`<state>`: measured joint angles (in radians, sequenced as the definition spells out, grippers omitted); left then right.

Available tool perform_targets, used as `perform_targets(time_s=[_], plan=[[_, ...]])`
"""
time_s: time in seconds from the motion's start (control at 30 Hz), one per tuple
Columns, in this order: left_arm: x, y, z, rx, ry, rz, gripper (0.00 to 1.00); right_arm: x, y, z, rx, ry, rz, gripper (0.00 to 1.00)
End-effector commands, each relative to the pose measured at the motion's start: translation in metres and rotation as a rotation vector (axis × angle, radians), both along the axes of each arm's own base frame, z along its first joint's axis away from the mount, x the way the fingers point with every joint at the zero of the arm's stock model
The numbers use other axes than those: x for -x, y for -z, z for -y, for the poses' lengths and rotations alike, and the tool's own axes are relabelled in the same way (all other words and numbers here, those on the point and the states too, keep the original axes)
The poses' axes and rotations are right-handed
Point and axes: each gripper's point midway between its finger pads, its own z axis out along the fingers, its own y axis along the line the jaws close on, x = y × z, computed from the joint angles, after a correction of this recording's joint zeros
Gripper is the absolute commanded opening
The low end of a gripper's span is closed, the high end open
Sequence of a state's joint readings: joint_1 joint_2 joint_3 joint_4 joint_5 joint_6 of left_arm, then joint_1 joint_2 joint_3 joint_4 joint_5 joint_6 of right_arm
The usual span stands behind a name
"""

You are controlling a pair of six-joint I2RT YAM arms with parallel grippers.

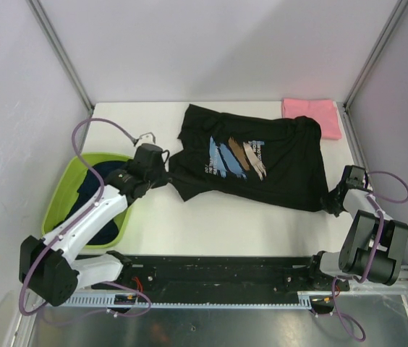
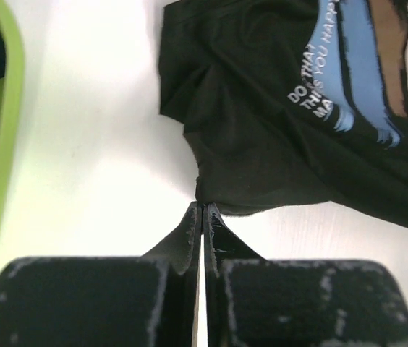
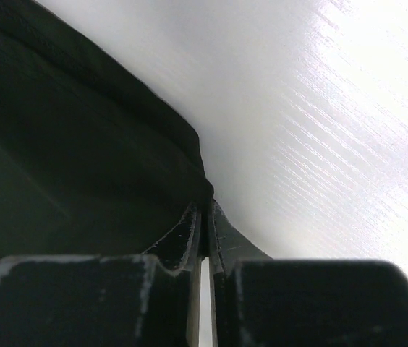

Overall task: Fold and stack the t-shirts
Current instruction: Flatten out the tshirt

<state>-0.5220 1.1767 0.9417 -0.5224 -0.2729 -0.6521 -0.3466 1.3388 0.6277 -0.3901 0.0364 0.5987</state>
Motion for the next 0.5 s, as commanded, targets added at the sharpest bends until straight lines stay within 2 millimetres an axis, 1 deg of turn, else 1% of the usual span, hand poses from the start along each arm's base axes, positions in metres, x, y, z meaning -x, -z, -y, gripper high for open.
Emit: perform_targets(time_s=[0.0,0.07,0.13,0.17,0.23,0.3,0.37,0.43,0.47], plan=[[0.01,0.001,-0.021,-0.021,0.014,-0.025,0.0,0.008,0.0,0.0,0.003,-0.001,-0.022,0.04],[0.014,0.007,-0.022,0.001,0.027,-0.057,0.0,0.008,-0.003,0.0,0.002,-0.002,-0.018,0.03],[0.024,0.02,-0.018,0.042,0.042,-0.105,0.01,0.01,-0.006,-0.002,-0.004,-0.007,-0.017,0.04],[0.03,0.027,-0.015,0.064,0.048,-0.129,0.05,0.011,-0.008,-0.003,-0.008,-0.013,-0.014,0.06],[0.039,0.04,-0.014,0.076,0.058,-0.162,0.27,0.012,-0.013,-0.004,-0.009,-0.023,-0.004,0.19],[0.042,0.048,-0.015,0.067,0.07,-0.174,0.39,0.012,-0.018,-0.007,-0.016,-0.034,0.011,0.33],[0.043,0.048,-0.01,0.078,0.106,-0.169,0.45,0.012,-0.022,-0.011,-0.033,-0.046,0.022,0.42],[0.044,0.046,-0.001,0.095,0.16,-0.163,0.46,0.013,-0.025,-0.015,-0.045,-0.052,0.022,0.44],[0.045,0.047,0.004,0.097,0.186,-0.169,0.44,0.013,-0.026,-0.017,-0.049,-0.055,0.022,0.45]])
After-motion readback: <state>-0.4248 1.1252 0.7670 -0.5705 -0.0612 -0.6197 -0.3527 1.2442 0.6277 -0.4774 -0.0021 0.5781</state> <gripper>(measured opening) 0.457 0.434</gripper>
